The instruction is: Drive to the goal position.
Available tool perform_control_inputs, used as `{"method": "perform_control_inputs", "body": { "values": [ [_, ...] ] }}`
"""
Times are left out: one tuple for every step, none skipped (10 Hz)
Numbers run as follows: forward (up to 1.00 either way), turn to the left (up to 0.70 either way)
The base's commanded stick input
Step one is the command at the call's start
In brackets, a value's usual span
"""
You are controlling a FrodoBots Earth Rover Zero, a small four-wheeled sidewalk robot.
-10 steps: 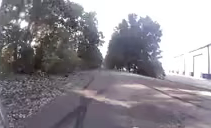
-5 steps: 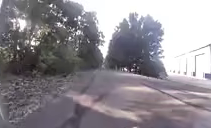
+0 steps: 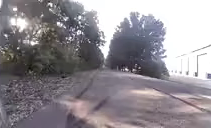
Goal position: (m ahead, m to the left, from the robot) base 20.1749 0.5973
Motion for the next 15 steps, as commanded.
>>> {"method": "perform_control_inputs", "body": {
  "values": [
    [0.7, 0.0],
    [0.7, 0.0],
    [0.7, 0.0],
    [0.7, 0.0],
    [0.7, 0.0],
    [0.7, 0.0],
    [0.7, 0.0],
    [0.7, 0.0],
    [0.7, 0.0],
    [0.7, 0.0],
    [0.7, 0.25],
    [0.7, 0.02],
    [0.7, 0.01],
    [0.7, 0.0],
    [0.7, 0.0]
  ]
}}
